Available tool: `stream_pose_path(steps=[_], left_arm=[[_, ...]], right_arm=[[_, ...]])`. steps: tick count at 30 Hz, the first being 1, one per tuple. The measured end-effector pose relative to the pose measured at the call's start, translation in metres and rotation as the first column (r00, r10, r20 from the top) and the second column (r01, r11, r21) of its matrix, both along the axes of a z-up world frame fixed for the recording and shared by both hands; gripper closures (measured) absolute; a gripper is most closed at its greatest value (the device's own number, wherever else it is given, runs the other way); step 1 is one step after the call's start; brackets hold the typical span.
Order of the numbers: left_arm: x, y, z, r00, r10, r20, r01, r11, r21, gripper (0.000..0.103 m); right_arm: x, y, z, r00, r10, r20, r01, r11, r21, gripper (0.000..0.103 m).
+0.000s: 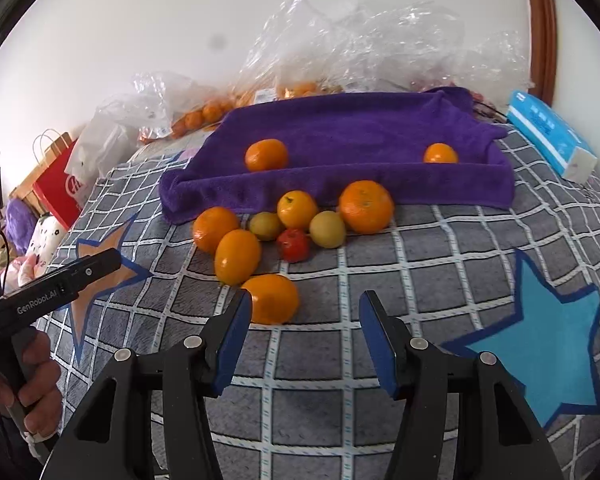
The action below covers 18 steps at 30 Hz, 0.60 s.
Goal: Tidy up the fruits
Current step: 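Lower the right gripper onto an orange in front of the towel and close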
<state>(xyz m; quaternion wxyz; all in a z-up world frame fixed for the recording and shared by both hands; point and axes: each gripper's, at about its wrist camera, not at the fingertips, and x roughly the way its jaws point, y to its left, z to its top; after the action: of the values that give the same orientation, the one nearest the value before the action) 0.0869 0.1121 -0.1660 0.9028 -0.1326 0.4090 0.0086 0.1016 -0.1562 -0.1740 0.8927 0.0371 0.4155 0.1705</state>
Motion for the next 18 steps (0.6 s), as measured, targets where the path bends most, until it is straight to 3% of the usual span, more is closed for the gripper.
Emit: stream_pose_path(steps=[4, 6, 11, 18], left_arm=[[-0.004, 0.005, -0.001, 0.999, -0.025, 0.047, 0.028, 0.997, -0.067, 0.035], [-0.002, 0.008, -0.005, 0.999, -0.021, 0.028, 0.024, 0.995, -0.095, 0.035], [-0.002, 0.004, -0.006, 0.998, -0.044, 0.042, 0.048, 0.994, -0.101, 0.036], [-0.003, -0.002, -0.003, 0.994, -0.096, 0.056, 0.101, 0.989, -0.107, 0.039]], right_arm=[[0.009, 0.010, -0.009, 0.999, 0.019, -0.034, -0.020, 1.000, -0.007, 0.047], [0.012, 0.015, -0.013, 0.999, 0.020, -0.050, -0.020, 1.000, -0.010, 0.048], [0.018, 0.021, -0.018, 0.997, 0.038, -0.066, -0.039, 0.999, -0.007, 0.066], [0.015, 0.018, -0.014, 0.999, 0.027, -0.032, -0.028, 0.999, -0.016, 0.066]])
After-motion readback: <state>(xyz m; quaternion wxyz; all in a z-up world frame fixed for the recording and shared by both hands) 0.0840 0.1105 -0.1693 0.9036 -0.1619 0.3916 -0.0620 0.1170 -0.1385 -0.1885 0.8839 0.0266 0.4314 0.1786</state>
